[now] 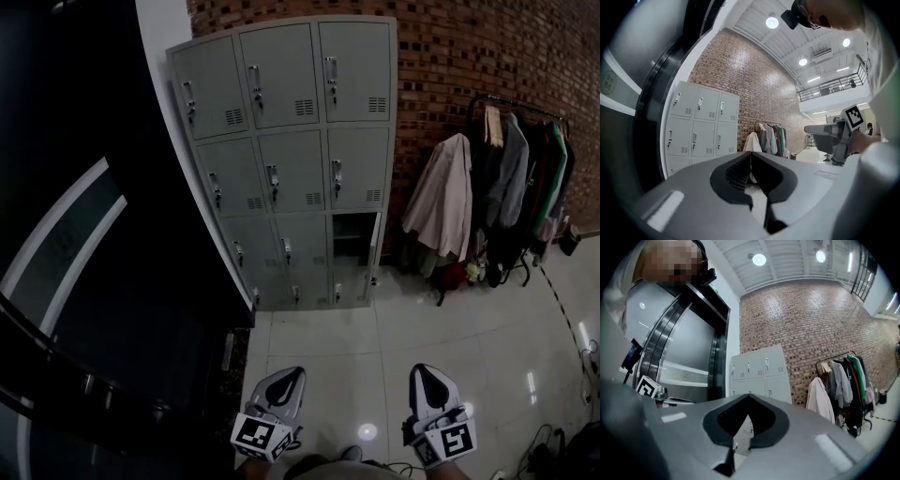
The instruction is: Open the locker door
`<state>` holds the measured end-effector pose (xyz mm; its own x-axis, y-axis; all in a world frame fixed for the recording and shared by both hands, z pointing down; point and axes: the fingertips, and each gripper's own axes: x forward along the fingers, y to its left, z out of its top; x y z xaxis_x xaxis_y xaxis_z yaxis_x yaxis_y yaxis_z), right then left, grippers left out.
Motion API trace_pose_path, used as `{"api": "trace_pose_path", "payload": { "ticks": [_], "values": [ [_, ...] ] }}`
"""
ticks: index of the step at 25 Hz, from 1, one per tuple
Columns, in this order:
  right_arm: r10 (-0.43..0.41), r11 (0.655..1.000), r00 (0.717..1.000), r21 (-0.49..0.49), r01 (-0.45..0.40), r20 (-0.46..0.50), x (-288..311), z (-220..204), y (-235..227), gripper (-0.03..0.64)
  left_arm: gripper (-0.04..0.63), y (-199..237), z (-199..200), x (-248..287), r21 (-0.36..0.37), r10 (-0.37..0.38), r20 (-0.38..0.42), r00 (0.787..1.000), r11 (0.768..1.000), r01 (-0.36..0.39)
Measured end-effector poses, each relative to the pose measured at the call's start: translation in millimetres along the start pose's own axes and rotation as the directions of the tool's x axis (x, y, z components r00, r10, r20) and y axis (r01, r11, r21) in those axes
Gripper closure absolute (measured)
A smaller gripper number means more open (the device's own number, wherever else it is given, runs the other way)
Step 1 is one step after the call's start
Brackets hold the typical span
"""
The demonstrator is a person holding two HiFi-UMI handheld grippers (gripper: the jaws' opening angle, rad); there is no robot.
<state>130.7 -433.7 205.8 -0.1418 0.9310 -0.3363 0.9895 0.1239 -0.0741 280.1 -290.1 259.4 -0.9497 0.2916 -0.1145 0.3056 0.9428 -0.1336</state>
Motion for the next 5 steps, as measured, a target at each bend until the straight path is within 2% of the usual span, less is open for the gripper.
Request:
{"api": "trace_pose_path", "payload": {
  "ticks": [5],
  "values": [
    [0.031, 0.999, 0.999, 0.019, -0.032, 0.022, -0.1, 0.9, 9.4, 0.617, 0.603, 1.0, -3.8, -1.6, 0.012, 0.009, 0.001, 1.000, 1.000, -0.009]
  ]
}}
